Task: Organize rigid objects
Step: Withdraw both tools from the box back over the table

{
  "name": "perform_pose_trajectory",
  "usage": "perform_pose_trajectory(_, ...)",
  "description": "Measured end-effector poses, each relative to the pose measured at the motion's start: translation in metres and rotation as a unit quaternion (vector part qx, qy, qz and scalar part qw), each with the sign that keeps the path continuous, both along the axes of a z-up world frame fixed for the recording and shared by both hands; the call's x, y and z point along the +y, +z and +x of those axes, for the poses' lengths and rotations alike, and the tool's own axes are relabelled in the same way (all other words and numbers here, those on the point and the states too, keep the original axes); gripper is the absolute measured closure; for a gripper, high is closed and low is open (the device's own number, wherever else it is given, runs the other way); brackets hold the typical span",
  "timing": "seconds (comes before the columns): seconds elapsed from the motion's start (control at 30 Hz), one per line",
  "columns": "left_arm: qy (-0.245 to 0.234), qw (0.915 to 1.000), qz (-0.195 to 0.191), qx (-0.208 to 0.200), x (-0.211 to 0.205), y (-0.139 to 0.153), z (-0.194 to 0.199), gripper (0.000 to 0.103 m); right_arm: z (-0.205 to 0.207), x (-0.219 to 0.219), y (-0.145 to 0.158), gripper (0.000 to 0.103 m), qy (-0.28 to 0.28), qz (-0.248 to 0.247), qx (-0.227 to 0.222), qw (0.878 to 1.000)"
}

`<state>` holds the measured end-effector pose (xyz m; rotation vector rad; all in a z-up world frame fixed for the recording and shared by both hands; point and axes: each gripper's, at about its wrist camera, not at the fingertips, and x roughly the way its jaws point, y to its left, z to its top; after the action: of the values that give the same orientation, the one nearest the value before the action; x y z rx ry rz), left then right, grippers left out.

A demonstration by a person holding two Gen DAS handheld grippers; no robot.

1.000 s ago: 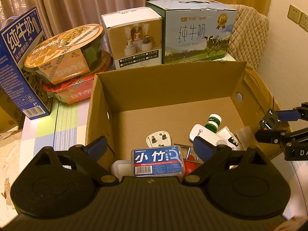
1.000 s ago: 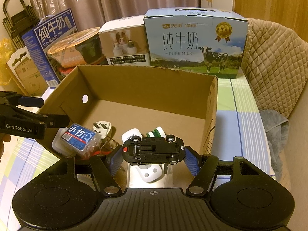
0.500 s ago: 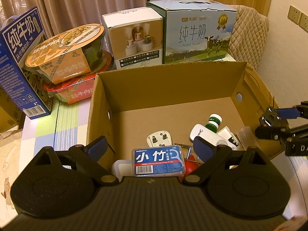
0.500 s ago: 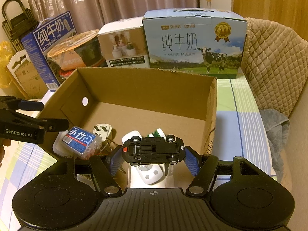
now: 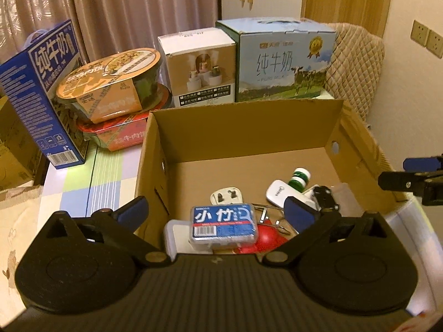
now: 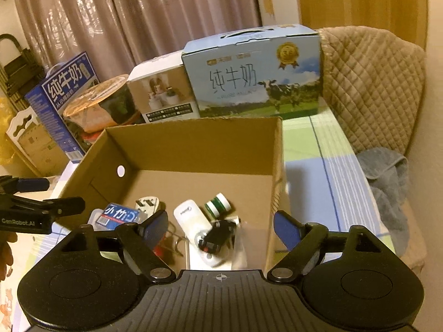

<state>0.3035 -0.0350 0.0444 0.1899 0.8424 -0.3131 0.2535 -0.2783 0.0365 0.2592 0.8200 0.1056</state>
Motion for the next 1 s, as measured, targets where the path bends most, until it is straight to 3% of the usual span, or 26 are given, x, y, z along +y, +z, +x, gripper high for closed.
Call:
perform_pose_trajectory(0.23,0.020,0.9995,-0.003,-0.023,0.001,0.024,-0.044,0.001,-0.044,0.009,0.021,0.022,0.008,-0.016,-0.007,1.000)
perform_pose_trajectory(0.5,0.043,0.9988,-0.018,-0.015,0.007,0.046,-0.104,0.001,-0.106,0.015,0.040,0.022,-0.007,0.001,-0.005,1.000)
perform_pose_trajectory(1.0,0.063,0.9974,-0.031,-0.017,0.023,0.058,-0.205,0.001,-0.196,0.033,0.059,0.022,-0.010,-0.023,-0.020,0.999)
